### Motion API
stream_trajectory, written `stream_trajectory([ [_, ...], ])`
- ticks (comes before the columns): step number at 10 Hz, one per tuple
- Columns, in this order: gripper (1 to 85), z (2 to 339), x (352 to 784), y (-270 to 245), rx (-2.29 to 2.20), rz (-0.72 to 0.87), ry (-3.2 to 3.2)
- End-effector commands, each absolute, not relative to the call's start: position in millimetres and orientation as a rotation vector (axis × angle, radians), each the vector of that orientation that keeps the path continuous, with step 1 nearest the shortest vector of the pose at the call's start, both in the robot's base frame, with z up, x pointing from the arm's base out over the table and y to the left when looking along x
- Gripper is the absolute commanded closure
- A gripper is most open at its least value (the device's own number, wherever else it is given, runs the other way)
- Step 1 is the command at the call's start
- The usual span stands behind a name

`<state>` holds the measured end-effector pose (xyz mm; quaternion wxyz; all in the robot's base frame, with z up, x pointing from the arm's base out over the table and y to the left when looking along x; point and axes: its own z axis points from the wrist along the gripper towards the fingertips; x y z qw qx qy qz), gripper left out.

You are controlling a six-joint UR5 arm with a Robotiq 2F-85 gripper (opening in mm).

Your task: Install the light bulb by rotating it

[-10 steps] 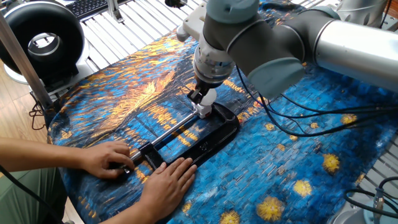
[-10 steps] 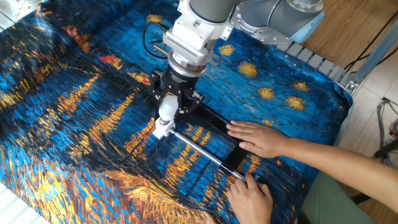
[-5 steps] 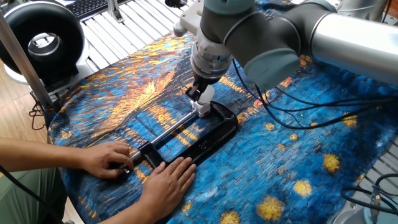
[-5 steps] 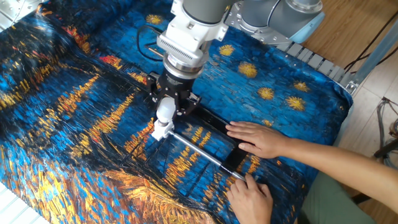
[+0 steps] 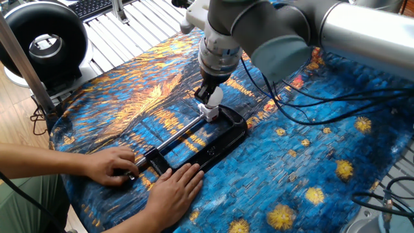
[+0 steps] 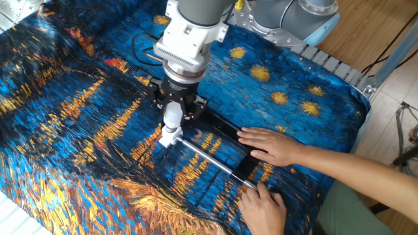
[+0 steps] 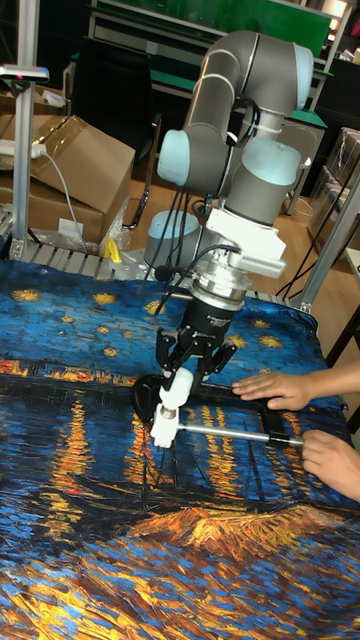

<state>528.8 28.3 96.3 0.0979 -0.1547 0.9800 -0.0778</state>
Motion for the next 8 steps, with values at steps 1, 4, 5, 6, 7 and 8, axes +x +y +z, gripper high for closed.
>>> stream_trajectory([
  [1,84.7,99.4,529.9,31.2,-0.467,-0.191,2.965],
  [4,84.7,96.0,534.7,31.3,-0.557,-0.16,2.987],
  [5,84.7,96.2,535.0,30.9,-0.598,-0.151,2.996],
  [6,84.7,95.0,534.5,31.4,-0.619,-0.139,2.999],
  [7,84.7,93.4,533.5,31.6,-0.645,-0.133,3.002],
  [8,84.7,92.2,532.4,30.1,-0.679,-0.129,3.006],
])
